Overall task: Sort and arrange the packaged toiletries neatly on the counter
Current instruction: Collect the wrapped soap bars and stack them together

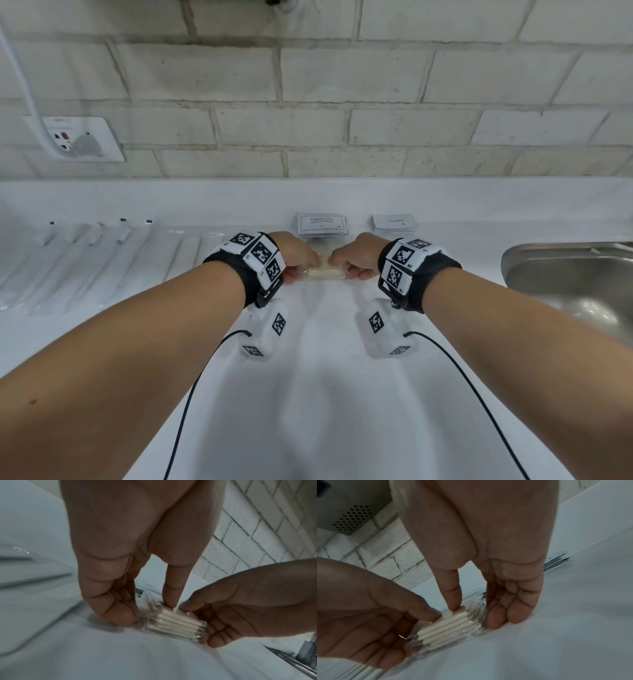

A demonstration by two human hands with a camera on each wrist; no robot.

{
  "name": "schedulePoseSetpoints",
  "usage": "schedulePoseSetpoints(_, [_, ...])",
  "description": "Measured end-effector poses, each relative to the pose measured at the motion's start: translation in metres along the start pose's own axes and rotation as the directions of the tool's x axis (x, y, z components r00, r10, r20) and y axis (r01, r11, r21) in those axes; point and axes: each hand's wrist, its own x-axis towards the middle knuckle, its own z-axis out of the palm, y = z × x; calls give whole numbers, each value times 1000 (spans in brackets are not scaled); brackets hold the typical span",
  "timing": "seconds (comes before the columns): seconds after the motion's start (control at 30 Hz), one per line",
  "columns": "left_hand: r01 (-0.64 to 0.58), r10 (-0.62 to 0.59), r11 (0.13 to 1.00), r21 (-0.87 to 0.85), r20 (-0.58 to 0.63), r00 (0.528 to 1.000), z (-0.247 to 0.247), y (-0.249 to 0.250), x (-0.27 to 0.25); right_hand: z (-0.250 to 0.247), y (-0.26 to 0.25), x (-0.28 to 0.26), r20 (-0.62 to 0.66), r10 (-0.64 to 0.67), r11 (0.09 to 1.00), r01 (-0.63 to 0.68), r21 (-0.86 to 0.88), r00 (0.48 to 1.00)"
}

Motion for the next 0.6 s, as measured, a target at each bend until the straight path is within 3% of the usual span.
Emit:
schedulePoseSetpoints(0.37, [-64, 79, 979, 196, -68, 995, 1, 3, -4, 4, -3, -1, -62, 13, 1000, -14, -13, 998])
schedulePoseSetpoints(0.6, [-69, 75, 993, 100, -57, 996, 0, 2, -3, 2, -1, 0, -54, -3, 1000, 3, 7, 999])
